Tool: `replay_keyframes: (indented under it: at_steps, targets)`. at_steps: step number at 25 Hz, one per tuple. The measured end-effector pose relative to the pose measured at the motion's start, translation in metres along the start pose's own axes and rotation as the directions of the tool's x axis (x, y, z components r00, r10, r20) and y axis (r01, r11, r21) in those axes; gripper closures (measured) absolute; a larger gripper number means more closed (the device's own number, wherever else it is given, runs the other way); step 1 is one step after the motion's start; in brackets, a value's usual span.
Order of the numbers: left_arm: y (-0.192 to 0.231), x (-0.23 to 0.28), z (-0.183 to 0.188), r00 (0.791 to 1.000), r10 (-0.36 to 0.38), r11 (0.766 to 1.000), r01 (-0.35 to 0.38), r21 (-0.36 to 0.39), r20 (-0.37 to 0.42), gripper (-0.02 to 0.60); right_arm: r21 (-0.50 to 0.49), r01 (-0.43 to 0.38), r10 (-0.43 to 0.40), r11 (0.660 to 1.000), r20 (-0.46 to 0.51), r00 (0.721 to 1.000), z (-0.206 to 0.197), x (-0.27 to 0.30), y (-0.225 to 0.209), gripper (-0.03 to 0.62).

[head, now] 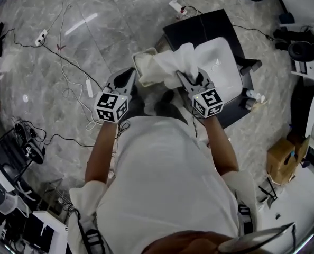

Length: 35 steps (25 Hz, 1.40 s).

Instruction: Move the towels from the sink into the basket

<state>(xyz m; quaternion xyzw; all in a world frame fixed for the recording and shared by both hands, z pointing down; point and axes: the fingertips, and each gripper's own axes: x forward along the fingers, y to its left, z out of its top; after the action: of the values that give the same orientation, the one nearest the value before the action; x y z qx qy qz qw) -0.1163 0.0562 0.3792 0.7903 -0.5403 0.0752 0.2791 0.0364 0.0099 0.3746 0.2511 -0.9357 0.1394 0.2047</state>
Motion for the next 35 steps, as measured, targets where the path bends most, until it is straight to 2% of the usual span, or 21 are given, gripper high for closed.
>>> replay_keyframes:
  at_steps: [4, 10, 14, 23, 28, 31, 33, 35]
  targets:
    - [0.031, 0.015, -0.027, 0.999, 0.003, 1.0, -0.004, -0.003, -0.047, 0.569, 0.015, -0.038, 0.039, 0.999, -0.069, 0.997, -0.047, 0.045, 0.003, 0.479]
    - [0.086, 0.056, -0.095, 0.991, -0.017, 1.0, 0.019, 0.012, -0.133, 0.569, 0.058, -0.026, 0.037, 0.998, -0.198, 0.98, -0.153, 0.13, 0.0, 0.479]
    - [0.117, 0.091, -0.16, 0.98, -0.032, 0.999, 0.033, 0.002, -0.198, 0.569, 0.067, -0.031, 0.05, 0.997, -0.302, 0.952, -0.241, 0.186, -0.004, 0.479]
    - [0.168, 0.168, -0.306, 0.963, -0.055, 0.998, 0.058, 0.003, -0.264, 0.569, 0.106, -0.029, 0.076, 0.994, -0.471, 0.879, -0.447, 0.303, -0.029, 0.48]
    - [0.203, 0.217, -0.404, 0.952, -0.047, 0.998, 0.034, -0.047, -0.304, 0.569, 0.126, 0.008, 0.062, 0.992, -0.545, 0.836, -0.575, 0.365, -0.06, 0.48]
    - [0.231, 0.24, -0.456, 0.946, -0.041, 0.998, 0.025, -0.055, -0.32, 0.569, 0.141, 0.077, 0.021, 0.987, -0.591, 0.806, -0.649, 0.404, -0.077, 0.479]
    - [0.241, 0.25, -0.482, 0.941, -0.045, 0.998, 0.025, -0.061, -0.336, 0.569, 0.196, 0.138, 0.009, 0.971, -0.605, 0.796, -0.684, 0.419, -0.082, 0.476]
    - [0.249, 0.257, -0.504, 0.933, -0.053, 0.997, 0.03, -0.07, -0.356, 0.569, 0.283, 0.202, 0.013, 0.938, -0.609, 0.793, -0.709, 0.431, -0.085, 0.463]
